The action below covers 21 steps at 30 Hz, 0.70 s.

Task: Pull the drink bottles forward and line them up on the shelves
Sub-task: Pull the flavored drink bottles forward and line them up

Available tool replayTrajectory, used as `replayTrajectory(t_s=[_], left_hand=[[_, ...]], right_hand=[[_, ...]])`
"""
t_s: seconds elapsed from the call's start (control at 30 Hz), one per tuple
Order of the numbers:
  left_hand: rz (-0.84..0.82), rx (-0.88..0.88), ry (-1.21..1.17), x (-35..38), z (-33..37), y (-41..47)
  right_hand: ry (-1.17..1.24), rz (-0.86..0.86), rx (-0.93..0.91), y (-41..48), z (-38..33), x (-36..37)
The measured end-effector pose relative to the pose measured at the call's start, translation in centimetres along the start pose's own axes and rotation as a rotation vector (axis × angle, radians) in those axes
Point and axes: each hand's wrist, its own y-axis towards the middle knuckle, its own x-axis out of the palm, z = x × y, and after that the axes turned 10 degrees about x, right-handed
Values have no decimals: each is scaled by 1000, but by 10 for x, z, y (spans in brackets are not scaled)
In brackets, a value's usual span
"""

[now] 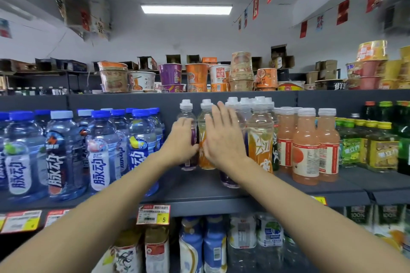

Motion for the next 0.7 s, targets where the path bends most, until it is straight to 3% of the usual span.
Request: replayTrajectory(t_s=[0.27,0.43,0.7], left_hand=[[-91,-3,259,-11,-9,57],[-115,-14,330,-10,-17,77],[-168,-54,418,-7,-23,94]], right_hand=[[-352,-226,-29,64,-23,13],[-423,-348,14,83,-25,20],[-241,-516,162,115,-26,26]])
